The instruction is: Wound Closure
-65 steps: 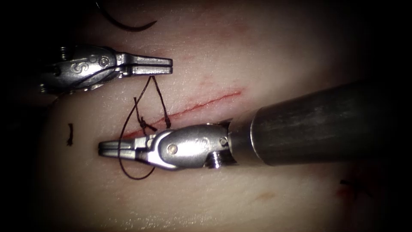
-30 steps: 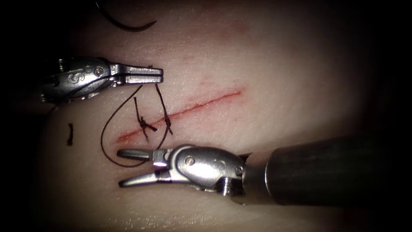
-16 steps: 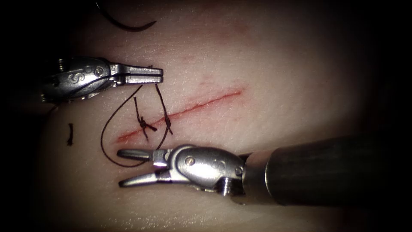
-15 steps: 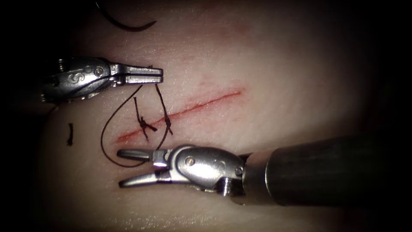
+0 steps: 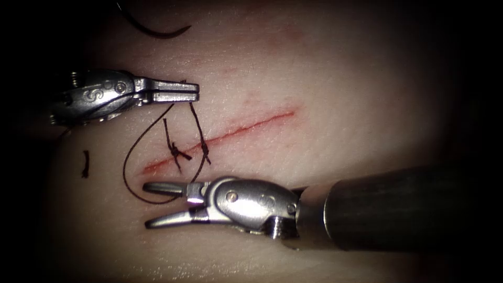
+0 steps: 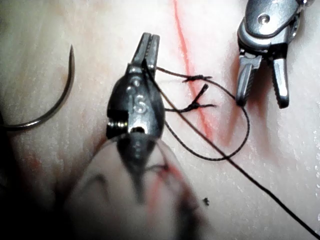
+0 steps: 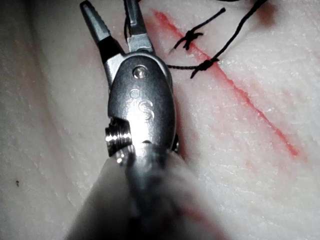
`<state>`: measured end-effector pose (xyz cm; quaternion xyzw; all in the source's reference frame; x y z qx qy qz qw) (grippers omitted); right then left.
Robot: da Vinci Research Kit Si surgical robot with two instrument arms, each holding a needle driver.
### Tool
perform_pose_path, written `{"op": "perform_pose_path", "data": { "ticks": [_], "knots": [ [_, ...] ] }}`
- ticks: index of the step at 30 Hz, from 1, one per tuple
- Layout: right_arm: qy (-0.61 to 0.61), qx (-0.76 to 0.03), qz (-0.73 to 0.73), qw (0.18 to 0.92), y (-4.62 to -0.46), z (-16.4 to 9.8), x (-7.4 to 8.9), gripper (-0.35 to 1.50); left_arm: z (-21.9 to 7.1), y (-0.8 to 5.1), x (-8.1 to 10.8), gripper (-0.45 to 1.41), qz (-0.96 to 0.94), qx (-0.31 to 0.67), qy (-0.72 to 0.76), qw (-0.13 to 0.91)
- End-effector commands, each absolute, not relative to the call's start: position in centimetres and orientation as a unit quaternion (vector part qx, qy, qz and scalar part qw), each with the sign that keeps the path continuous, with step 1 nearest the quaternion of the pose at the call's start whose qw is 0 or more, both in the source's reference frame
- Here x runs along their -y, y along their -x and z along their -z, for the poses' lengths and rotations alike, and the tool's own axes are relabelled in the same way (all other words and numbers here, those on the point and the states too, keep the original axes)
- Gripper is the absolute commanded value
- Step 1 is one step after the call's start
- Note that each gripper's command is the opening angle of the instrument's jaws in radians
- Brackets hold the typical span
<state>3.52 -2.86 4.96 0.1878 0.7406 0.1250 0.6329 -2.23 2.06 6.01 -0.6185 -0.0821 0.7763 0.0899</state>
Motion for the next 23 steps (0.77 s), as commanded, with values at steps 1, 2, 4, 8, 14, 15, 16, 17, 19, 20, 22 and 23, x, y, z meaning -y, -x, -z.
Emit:
{"op": "perform_pose_path", "data": {
  "ticks": [1,2,4,8,14,15,16,17,19,20,22,23],
  "knots": [
    [-0.189,-0.741,-0.125,0.632,-3.57,-5.01,2.95,0.46,-6.05,2.31,-2.04,-0.45,-0.776,0.083,0.619,0.088],
    [-0.189,-0.741,-0.125,0.632,-3.57,-5.01,2.95,0.46,-6.05,2.31,-2.04,-0.45,-0.776,0.083,0.619,0.088],
    [-0.189,-0.741,-0.125,0.632,-3.57,-5.01,2.95,0.46,-6.05,2.31,-2.04,-0.45,-0.776,0.083,0.619,0.088],
    [-0.189,-0.741,-0.125,0.632,-3.57,-5.01,2.95,0.46,-6.05,2.31,-2.04,-0.45,-0.776,0.083,0.619,0.088],
    [-0.189,-0.741,-0.125,0.632,-3.57,-5.01,2.95,0.46,-6.05,2.31,-2.04,-0.45,-0.776,0.083,0.619,0.088],
    [-0.189,-0.741,-0.125,0.632,-3.57,-5.01,2.95,0.46,-6.05,2.31,-2.04,-0.45,-0.776,0.083,0.619,0.088],
    [-0.189,-0.741,-0.125,0.632,-3.57,-5.01,2.95,0.46,-6.05,2.31,-2.04,-0.45,-0.776,0.083,0.619,0.088],
    [-0.189,-0.741,-0.125,0.632,-3.57,-5.01,2.95,0.46,-6.05,2.31,-2.04,-0.45,-0.776,0.083,0.619,0.088],
    [-0.189,-0.741,-0.125,0.632,-3.57,-5.01,2.95,0.46,-6.05,2.31,-2.04,-0.45,-0.776,0.083,0.619,0.088],
    [-0.189,-0.741,-0.125,0.632,-3.57,-5.01,2.95,0.46,-6.05,2.31,-2.04,-0.45,-0.776,0.083,0.619,0.088],
    [-0.189,-0.741,-0.125,0.632,-3.57,-5.01,2.95,0.46,-6.05,2.31,-2.04,-0.45,-0.776,0.083,0.619,0.088],
    [-0.189,-0.741,-0.125,0.632,-3.57,-5.01,2.95,0.46,-6.05,2.31,-2.04,-0.45,-0.776,0.083,0.619,0.088]
  ]
}}
